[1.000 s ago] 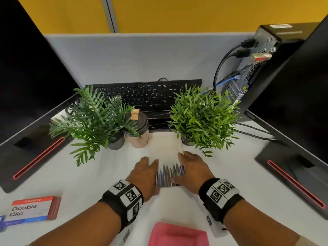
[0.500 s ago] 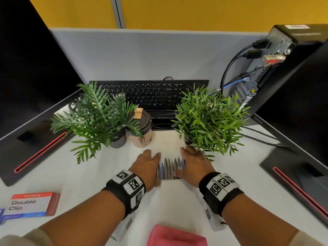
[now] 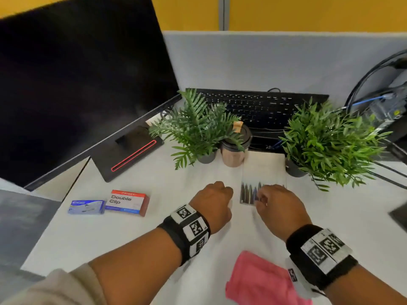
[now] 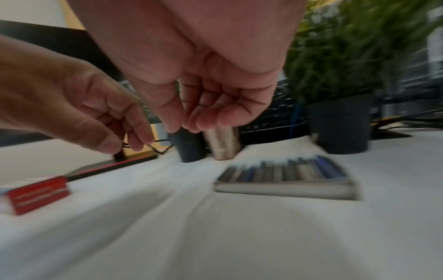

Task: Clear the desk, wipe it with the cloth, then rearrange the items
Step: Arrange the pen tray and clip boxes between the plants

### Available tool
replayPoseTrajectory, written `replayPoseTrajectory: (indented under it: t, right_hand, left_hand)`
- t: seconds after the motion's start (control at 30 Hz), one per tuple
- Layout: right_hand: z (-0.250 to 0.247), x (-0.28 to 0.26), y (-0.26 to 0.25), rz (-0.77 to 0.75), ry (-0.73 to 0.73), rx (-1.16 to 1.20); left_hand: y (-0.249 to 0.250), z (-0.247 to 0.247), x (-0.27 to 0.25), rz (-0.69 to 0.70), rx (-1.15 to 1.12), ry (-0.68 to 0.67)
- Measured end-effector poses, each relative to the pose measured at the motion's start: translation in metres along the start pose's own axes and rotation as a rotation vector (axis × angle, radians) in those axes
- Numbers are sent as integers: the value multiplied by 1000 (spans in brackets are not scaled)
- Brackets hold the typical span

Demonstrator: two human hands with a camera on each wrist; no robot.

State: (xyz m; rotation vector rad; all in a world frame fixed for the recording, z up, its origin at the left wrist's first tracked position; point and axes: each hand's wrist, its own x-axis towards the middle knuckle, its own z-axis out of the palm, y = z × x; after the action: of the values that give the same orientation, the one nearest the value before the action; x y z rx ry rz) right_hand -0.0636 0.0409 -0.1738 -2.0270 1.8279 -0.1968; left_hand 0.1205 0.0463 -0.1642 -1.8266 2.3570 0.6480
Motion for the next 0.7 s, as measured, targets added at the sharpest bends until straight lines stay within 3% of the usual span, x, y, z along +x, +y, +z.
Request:
replayPoseTrajectory:
  t: [0.1,0.2,0.4,0.5,0.7]
  right_hand:
    - [18,-10,-56,-188,-100,31]
    - [40,-13,-108,-263,-190,83]
    - [93,-11,-195,-233,-272,204]
    - [113,-5,-225,-222,-299,160]
    - [147,8,-251,-169,-278,120]
  left_hand:
    - [-44,-6,-37,-35,37,68]
    - [-95,-10,-72,-100,39,143]
    - [-198,-19,-114,-235,36,156]
    - [-231,-20,-116,-318,164,59]
    - [-258,-20,-103,-249,181,18]
